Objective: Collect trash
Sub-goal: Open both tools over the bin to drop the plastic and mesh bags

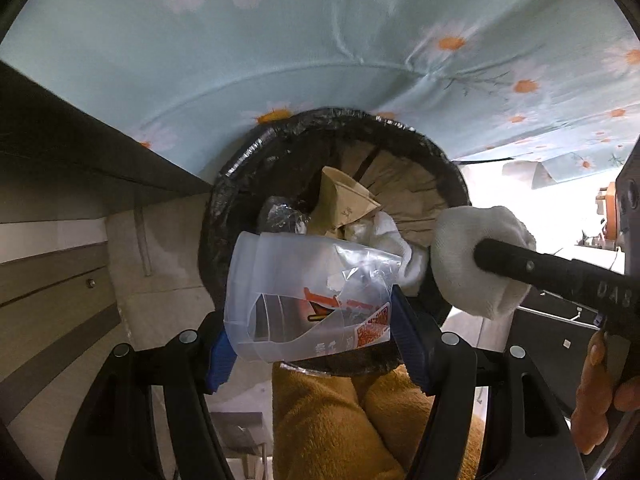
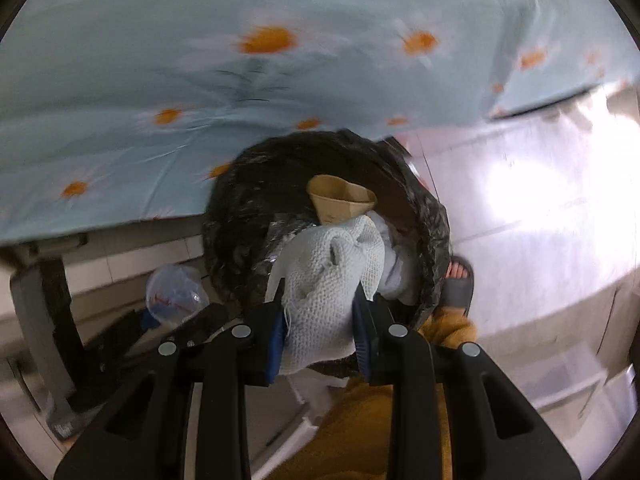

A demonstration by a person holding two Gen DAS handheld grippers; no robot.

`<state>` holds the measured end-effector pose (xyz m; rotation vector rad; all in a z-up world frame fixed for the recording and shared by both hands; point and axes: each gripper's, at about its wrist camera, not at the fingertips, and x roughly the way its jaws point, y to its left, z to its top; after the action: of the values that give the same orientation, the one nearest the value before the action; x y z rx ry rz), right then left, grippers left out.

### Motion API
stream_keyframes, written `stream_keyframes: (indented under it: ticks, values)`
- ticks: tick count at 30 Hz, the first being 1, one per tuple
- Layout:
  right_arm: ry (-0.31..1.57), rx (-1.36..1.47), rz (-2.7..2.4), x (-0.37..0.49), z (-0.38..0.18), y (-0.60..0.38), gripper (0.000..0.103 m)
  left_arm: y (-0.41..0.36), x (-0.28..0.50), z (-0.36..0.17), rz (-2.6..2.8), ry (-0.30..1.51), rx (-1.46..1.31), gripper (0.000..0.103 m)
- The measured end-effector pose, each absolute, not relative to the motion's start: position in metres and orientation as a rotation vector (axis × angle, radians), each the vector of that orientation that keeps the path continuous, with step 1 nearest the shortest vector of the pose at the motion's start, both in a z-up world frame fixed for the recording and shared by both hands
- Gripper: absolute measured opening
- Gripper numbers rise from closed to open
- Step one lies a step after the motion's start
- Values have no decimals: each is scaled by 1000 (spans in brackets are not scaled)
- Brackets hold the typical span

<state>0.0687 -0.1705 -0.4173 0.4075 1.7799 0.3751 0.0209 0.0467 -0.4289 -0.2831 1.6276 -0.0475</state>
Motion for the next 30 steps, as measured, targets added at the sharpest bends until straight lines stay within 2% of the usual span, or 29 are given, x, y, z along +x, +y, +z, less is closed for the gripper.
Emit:
stream_keyframes:
  ticks: [5,6,8,9,10,20,30]
  values:
    - [1819,574,275,70,-438,-186,33,47,28,-434,-48,1630,-313,67]
    - [1824,596,271,70,-438,-188,37,48,29,-434,-45,1628,-318,67]
    - [1821,622,266,70,-435,-190,47,50,32,-433,-34,1620,-334,76]
    - [1809,636,260,71,-433,-193,57,50,32,-432,-32,1617,-333,82]
    - [1797,640,256,72,-428,-195,59,50,33,-430,-27,1614,-324,87]
    - [1757,612,306,75,-399,-202,59,56,24,-424,2,1616,-349,89]
    - [1738,605,363,65,-380,-198,59,49,10,-392,28,1558,-358,89]
